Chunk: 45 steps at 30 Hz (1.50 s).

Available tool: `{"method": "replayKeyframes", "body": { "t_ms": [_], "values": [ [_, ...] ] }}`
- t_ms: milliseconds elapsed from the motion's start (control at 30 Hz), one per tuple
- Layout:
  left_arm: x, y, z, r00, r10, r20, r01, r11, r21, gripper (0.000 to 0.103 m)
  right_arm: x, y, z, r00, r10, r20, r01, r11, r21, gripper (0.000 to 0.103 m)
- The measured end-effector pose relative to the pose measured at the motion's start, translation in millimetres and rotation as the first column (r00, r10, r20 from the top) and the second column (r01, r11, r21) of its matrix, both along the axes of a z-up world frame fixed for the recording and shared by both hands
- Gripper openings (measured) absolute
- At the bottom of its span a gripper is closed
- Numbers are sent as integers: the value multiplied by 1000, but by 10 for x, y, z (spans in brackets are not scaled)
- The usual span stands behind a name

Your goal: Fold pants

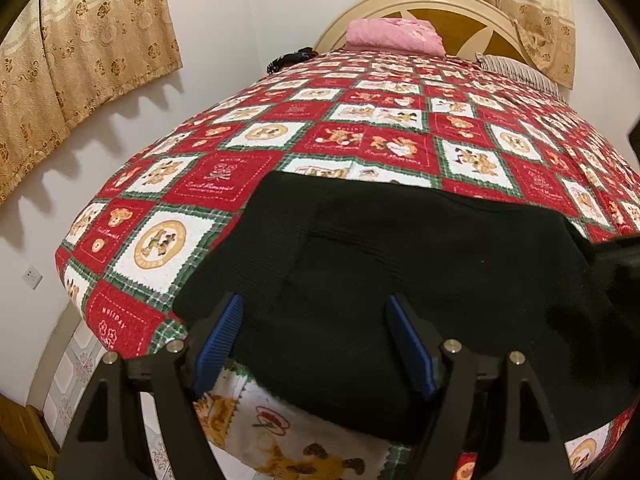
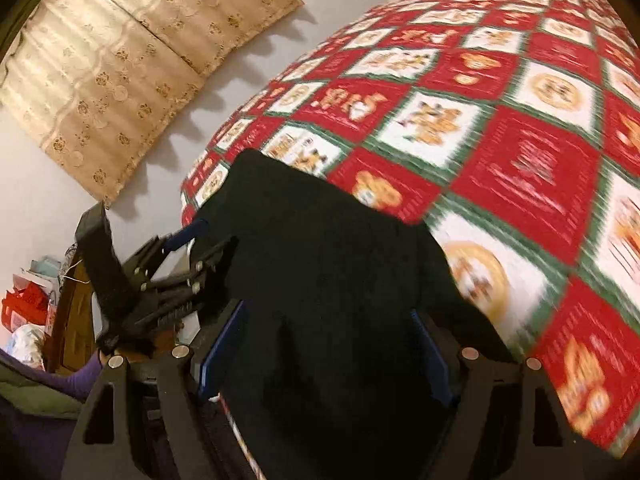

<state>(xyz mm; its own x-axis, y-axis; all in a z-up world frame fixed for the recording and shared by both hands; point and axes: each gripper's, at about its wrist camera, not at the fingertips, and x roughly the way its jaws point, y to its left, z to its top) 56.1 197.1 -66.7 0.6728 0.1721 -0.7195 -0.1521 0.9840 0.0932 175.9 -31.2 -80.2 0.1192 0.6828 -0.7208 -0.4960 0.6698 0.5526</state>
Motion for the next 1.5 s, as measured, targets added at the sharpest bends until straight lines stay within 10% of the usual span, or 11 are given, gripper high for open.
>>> {"method": "replayKeyframes", "body": {
  "t_ms": [367,600,767,833,933,1000,1033,1100,1233,1433,1500],
  "values": [
    [-15,-13,-21,1000,-8,9,7,1000,12,79,404,79,-26,995,-100,30,97,992,80,75],
    [-13,-6,-20,1000,-2,6,2,1000,13,80,709,-566,-243,942,-162,-294,228,952,205,44],
    [0,-9,-15,1000,3,-2,-3,1000,12,81,518,-1486,211,861,-505,-60,504,863,-33,46],
    [10,-7,-15,1000,7,-5,-7,1000,12,82,355,-1893,402,762,-644,63,647,753,-120,46],
    [26,-15,-17,1000,17,-6,-17,1000,14,84,129,-2515,712,528,-789,314,846,455,-280,50],
    [37,-14,-17,1000,24,-7,-24,1000,14,85,9,-2969,839,321,-816,480,909,123,-399,66],
    [43,-13,-15,1000,27,-9,-27,1000,13,85,-3,-3144,854,260,-820,510,903,19,-429,74],
    [47,-9,-13,999,33,-13,-33,999,10,85,23,-3436,778,224,-820,527,878,-64,-474,74],
    [47,-16,-13,999,34,-14,-34,999,17,85,209,-3596,484,307,-811,498,806,-58,-590,73],
    [49,-16,-15,999,34,-14,-33,999,16,86,199,-3614,570,356,-805,474,804,4,-595,6],
    [47,-17,-17,999,33,-14,-33,999,17,86,92,-3724,599,345,-827,444,832,51,-552,5]
  ]
}}
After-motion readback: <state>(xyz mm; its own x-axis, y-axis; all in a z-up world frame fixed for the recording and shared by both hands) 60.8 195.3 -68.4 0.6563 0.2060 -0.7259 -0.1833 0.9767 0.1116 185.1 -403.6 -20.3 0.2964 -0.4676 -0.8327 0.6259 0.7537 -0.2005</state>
